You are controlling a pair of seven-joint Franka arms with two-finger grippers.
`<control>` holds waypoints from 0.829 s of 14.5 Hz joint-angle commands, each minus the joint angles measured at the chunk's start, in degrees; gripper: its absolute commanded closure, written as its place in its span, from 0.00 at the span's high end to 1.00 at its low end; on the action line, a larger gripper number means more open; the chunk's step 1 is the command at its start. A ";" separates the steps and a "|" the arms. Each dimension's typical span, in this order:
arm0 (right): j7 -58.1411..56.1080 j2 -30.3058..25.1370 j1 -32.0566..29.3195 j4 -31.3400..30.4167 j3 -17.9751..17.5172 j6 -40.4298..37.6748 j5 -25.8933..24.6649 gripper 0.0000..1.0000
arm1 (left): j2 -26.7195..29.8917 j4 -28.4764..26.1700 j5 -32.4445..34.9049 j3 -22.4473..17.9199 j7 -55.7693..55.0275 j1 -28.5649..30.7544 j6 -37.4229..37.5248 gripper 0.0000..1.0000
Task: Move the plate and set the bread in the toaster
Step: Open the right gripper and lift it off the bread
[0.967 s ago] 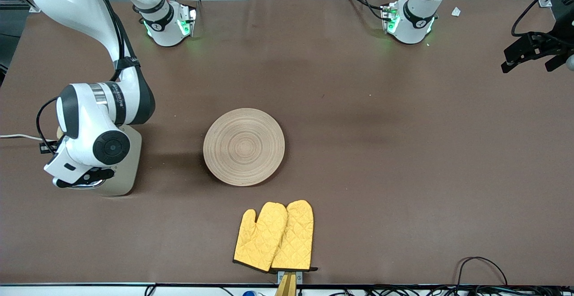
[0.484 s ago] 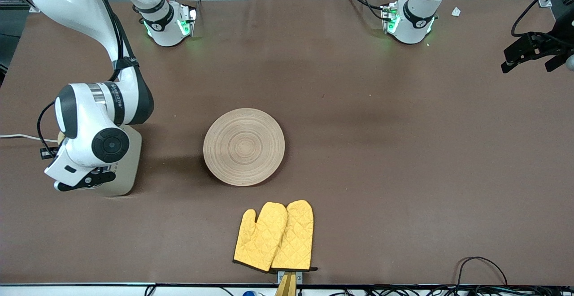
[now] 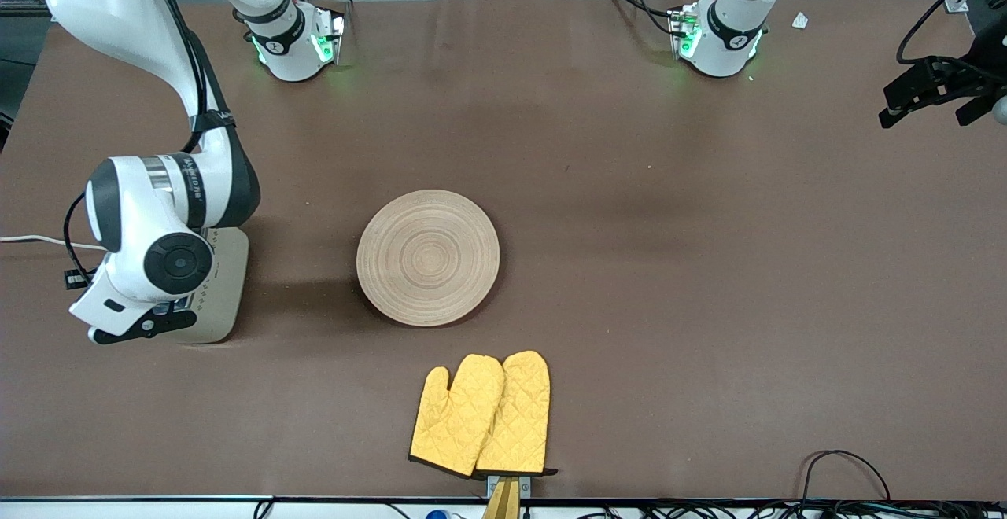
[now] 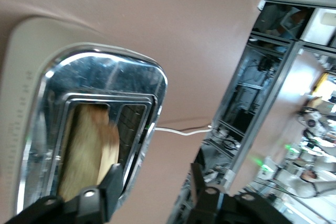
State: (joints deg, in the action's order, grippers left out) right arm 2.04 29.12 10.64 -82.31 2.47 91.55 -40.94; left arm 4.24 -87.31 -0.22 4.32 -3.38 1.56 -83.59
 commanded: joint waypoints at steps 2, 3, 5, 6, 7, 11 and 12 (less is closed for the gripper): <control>0.15 -0.64 0.35 6.18 -0.97 -1.20 8.93 1.00 | 0.24 0.12 0.13 0.16 0.22 0.02 0.53 1.00; 0.15 -1.16 0.26 7.15 -0.89 -1.20 12.69 1.00 | 0.24 0.12 0.13 0.16 0.22 0.02 0.53 1.00; -0.02 -1.78 0.08 11.97 -0.62 -1.37 19.74 1.00 | 0.24 0.12 0.13 0.16 0.22 0.02 0.53 1.00; -0.02 -1.87 -0.18 13.56 -0.80 -2.07 21.76 1.00 | 0.33 0.12 0.13 0.16 0.30 0.02 0.53 1.00; -0.02 -2.65 -0.44 14.19 -0.88 -2.42 24.39 1.00 | 0.24 0.12 0.13 0.16 0.48 0.02 0.53 1.00; -0.29 -9.42 -2.81 14.11 -0.45 -2.34 33.56 1.00 | 0.33 0.12 0.31 0.42 0.92 -0.06 0.53 1.00; -0.46 -10.39 -3.51 14.11 -0.45 -2.60 33.74 1.00 | 0.33 0.12 0.31 1.03 0.83 0.02 0.53 1.00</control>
State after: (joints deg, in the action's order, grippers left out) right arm 1.92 21.97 8.93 -66.70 2.42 89.33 -9.37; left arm 4.24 -87.38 -0.22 4.49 -3.36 1.52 -83.59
